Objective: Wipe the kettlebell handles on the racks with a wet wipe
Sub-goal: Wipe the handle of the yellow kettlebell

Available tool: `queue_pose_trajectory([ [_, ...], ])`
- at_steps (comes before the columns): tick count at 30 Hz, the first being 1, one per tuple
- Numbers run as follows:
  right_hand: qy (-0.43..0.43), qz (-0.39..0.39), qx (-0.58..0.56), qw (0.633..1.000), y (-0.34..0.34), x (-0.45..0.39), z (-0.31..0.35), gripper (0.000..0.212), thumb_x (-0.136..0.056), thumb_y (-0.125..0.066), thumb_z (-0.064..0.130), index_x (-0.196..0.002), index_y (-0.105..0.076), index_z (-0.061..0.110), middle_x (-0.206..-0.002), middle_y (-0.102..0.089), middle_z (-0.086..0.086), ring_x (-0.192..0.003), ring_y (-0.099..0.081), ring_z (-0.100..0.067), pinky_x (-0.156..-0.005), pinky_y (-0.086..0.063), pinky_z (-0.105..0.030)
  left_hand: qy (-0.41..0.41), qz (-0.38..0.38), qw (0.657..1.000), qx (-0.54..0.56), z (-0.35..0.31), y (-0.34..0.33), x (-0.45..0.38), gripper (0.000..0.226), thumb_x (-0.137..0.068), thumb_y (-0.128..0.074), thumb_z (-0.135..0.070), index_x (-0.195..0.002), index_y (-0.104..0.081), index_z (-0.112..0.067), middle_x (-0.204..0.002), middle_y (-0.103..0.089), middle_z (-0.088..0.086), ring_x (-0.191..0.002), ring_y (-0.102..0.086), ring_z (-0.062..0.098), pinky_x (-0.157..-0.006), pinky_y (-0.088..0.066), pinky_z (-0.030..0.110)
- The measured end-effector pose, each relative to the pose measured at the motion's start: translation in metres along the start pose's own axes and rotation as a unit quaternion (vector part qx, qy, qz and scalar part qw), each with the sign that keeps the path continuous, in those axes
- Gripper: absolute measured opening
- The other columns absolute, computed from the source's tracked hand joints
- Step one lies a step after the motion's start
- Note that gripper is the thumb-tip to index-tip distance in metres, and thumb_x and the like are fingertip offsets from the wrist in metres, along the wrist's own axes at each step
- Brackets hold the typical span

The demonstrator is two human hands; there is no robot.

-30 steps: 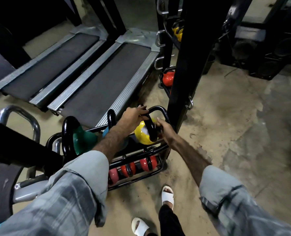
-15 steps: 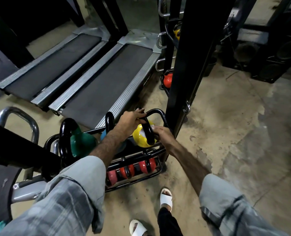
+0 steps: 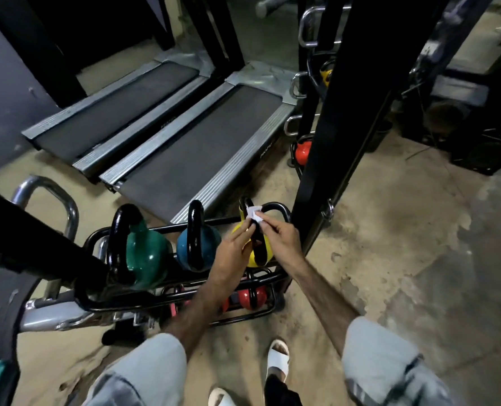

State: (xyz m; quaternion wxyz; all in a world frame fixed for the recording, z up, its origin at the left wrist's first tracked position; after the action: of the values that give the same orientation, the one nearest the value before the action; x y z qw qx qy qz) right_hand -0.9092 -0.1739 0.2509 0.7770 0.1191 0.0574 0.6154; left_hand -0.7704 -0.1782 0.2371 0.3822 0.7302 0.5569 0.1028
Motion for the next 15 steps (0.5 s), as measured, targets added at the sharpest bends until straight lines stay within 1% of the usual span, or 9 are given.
queue_pose_trajectory([
  [2, 0.023, 0.027, 0.044, 0.998, 0.002, -0.012, 0.01, 0.028, -0.095, -0.059, 0.014, -0.12, -0.069, 0.019, -0.116, -0.067, 0.012, -0.107, -0.058, 0.008, -0.088, -0.04, -0.001, 0.0, -0.003, 1.0, -0.006, 0.001, 0.0, 0.009, 0.038, -0.084, -0.067, -0.005, -0.122, -0.063, -0.009, -0.139, -0.05, -0.001, -0.118, -0.056, 0.011, -0.1, -0.046, 0.026],
  [3, 0.037, 0.041, 0.063, 0.996, 0.005, -0.015, 0.011, 0.029, -0.095, -0.058, 0.012, -0.122, -0.068, 0.017, -0.12, -0.067, 0.009, -0.11, -0.057, 0.007, -0.09, -0.038, 0.0, -0.007, 0.0, 1.0, -0.012, 0.001, -0.001, 0.015, 0.035, -0.084, -0.067, -0.005, -0.119, -0.065, -0.008, -0.139, -0.05, -0.002, -0.113, -0.059, 0.011, -0.097, -0.047, 0.026],
  [5, 0.072, 0.074, 0.096, 0.99, 0.013, -0.014, 0.01, 0.032, -0.095, -0.056, 0.008, -0.125, -0.066, 0.013, -0.13, -0.063, 0.002, -0.118, -0.05, 0.009, -0.097, -0.034, 0.0, -0.039, 0.021, 0.998, -0.044, -0.002, -0.001, 0.028, 0.034, -0.082, -0.068, -0.003, -0.115, -0.067, -0.009, -0.14, -0.05, -0.002, -0.105, -0.064, 0.013, -0.087, -0.053, 0.026],
  [7, 0.125, 0.108, 0.133, 0.977, 0.02, -0.006, 0.004, 0.033, -0.096, -0.055, 0.006, -0.128, -0.064, 0.011, -0.136, -0.057, 0.001, -0.124, -0.045, 0.01, -0.104, -0.032, -0.004, -0.078, 0.05, 0.993, -0.079, -0.002, 0.0, 0.037, 0.036, -0.079, -0.069, 0.0, -0.115, -0.066, -0.009, -0.142, -0.048, 0.002, -0.108, -0.064, 0.016, -0.083, -0.055, 0.027],
  [8, 0.15, 0.119, 0.148, 0.97, 0.022, -0.004, -0.001, 0.034, -0.096, -0.055, 0.005, -0.128, -0.063, 0.011, -0.138, -0.055, 0.001, -0.127, -0.044, 0.007, -0.107, -0.032, -0.008, -0.094, 0.06, 0.989, -0.092, 0.0, 0.0, 0.04, 0.038, -0.079, -0.068, 0.001, -0.116, -0.065, -0.009, -0.143, -0.047, 0.004, -0.114, -0.061, 0.016, -0.085, -0.054, 0.025],
  [10, 0.192, 0.136, 0.176, 0.956, 0.022, -0.004, -0.006, 0.035, -0.096, -0.054, 0.003, -0.129, -0.063, 0.011, -0.141, -0.052, 0.0, -0.132, -0.044, 0.001, -0.111, -0.034, -0.016, -0.114, 0.081, 0.984, -0.113, 0.003, -0.001, 0.043, 0.047, -0.079, -0.067, 0.003, -0.123, -0.06, -0.01, -0.146, -0.043, 0.007, -0.126, -0.051, 0.017, -0.096, -0.049, 0.026],
  [12, 0.215, 0.144, 0.202, 0.945, 0.017, -0.015, -0.001, 0.037, -0.095, -0.053, 0.001, -0.129, -0.062, 0.01, -0.142, -0.051, -0.002, -0.133, -0.043, -0.002, -0.112, -0.033, -0.018, -0.113, 0.092, 0.98, -0.134, 0.003, 0.0, 0.045, 0.059, -0.075, -0.066, 0.008, -0.13, -0.054, -0.012, -0.149, -0.038, 0.008, -0.132, -0.044, 0.019, -0.103, -0.043, 0.025],
  [13, 0.219, 0.143, 0.208, 0.942, 0.013, -0.024, 0.002, 0.037, -0.095, -0.052, 0.0, -0.129, -0.062, 0.009, -0.143, -0.051, -0.005, -0.133, -0.044, -0.004, -0.112, -0.033, -0.018, -0.108, 0.098, 0.978, -0.146, 0.002, 0.002, 0.044, 0.065, -0.073, -0.066, 0.01, -0.132, -0.051, -0.012, -0.151, -0.036, 0.007, -0.133, -0.043, 0.02, -0.102, -0.043, 0.025],
  [15, 0.215, 0.139, 0.22, 0.941, 0.007, -0.039, 0.011, 0.037, -0.094, -0.052, -0.001, -0.128, -0.063, 0.007, -0.141, -0.052, -0.008, -0.131, -0.048, -0.009, -0.111, -0.035, -0.021, -0.108, 0.109, 0.975, -0.159, -0.003, 0.006, 0.042, 0.068, -0.071, -0.064, 0.011, -0.133, -0.05, -0.013, -0.153, -0.031, 0.006, -0.133, -0.043, 0.021, -0.097, -0.049, 0.028],
])
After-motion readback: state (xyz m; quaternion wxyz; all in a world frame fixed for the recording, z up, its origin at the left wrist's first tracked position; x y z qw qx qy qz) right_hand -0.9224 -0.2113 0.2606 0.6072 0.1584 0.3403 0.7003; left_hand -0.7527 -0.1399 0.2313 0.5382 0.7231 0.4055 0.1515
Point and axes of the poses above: each hand's wrist, its own x-axis away from the middle knuckle, its own y-axis out of the back of the hand, z = x × y, the point moved 1 cm from there along -x, towards the middle knuckle
